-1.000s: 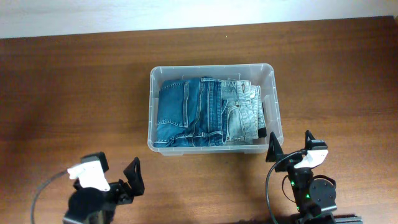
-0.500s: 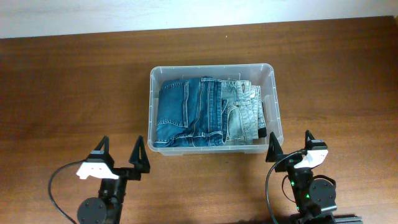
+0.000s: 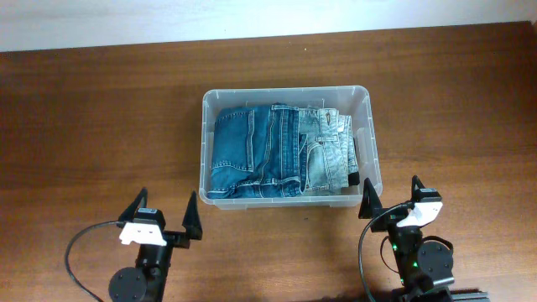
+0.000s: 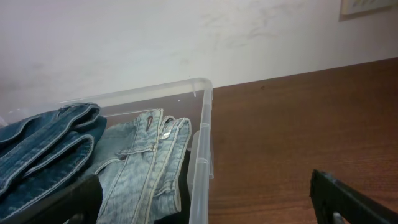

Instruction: Pack container

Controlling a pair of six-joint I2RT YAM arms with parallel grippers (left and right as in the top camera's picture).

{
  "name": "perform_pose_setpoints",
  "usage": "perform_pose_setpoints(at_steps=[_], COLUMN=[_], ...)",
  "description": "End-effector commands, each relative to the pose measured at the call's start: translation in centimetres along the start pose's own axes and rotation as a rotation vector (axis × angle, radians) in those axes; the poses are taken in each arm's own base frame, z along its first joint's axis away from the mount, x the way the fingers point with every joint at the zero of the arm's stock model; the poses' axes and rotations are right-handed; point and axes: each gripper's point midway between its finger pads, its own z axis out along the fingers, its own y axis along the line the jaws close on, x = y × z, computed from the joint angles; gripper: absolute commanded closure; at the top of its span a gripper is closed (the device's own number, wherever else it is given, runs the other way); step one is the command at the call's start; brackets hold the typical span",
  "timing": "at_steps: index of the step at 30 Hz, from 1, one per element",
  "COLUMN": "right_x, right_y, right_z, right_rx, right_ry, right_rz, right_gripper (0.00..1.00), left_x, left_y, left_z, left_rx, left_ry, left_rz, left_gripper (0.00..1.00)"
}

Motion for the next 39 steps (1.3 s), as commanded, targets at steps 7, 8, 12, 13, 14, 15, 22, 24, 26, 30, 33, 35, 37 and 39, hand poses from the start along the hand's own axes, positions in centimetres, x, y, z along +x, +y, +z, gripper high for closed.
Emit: perform_pose_setpoints(at_steps=[7, 8, 12, 13, 14, 15, 22, 24, 26, 30, 33, 35, 37, 39], right_x=[0.1, 0.1, 0.1, 0.1, 0.1, 0.1, 0.2, 0.2, 0.1, 0.2, 0.2, 0.1, 0.2, 0.2], right_y=[-0.2, -0.2, -0.2, -0.2, -0.2, -0.2, -0.2, -0.2, -0.2, -0.2, -0.2, -0.2, -0.2, -0.2], right_z=[0.0, 0.0, 0.0, 0.0, 0.0, 0.0, 0.0, 0.0, 0.0, 0.0, 0.0, 0.0, 0.0, 0.0], right_rx=[0.006, 0.006, 0.006, 0.006, 0.006, 0.006, 0.006, 0.006, 0.006, 0.006, 0.006, 0.006, 0.006, 0.006], right_ry=[0.001, 0.001, 0.001, 0.0, 0.001, 0.0, 0.001, 0.001, 0.001, 0.001, 0.001, 0.001, 0.001, 0.001], right_rz=[-0.01, -0.01, -0.01, -0.009, -0.01, -0.009, -0.01, -0.01, -0.01, -0.01, -0.01, -0.01, -0.01, -0.01], right_gripper=[0.01, 0.01, 0.01, 0.01, 0.01, 0.02, 0.02, 0.01, 0.02, 0.01, 0.01, 0.01, 0.01, 0.01], left_x=[2.8, 3.1, 3.1, 3.1, 3.1, 3.1, 3.1, 3.1, 3.1, 3.1, 3.1, 3.1, 3.1, 3.1], left_y=[1.0, 1.1, 1.1, 1.1, 1.1, 1.1, 1.1, 1.1, 1.1, 1.1, 1.1, 1.1, 1.1, 1.1], left_z=[-0.3, -0.3, -0.3, -0.3, -0.3, -0.3, -0.3, -0.3, -0.3, -0.3, -0.3, -0.3, -0.3, -0.3], left_rx=[-0.026, -0.026, -0.027, -0.027, -0.027, -0.027, -0.027, -0.027, -0.027, -0.027, -0.027, -0.027, -0.027, -0.027], left_ry=[0.096, 0.105, 0.105, 0.105, 0.105, 0.105, 0.106, 0.106, 0.106, 0.106, 0.106, 0.106, 0.106, 0.106], left_rz=[0.227, 0.235, 0.265, 0.264, 0.264, 0.264, 0.264, 0.264, 0.264, 0.264, 0.264, 0.264, 0.264, 0.264], left_gripper=[0.01, 0.01, 0.01, 0.0, 0.01, 0.01, 0.01, 0.01, 0.01, 0.01, 0.01, 0.0, 0.01, 0.01])
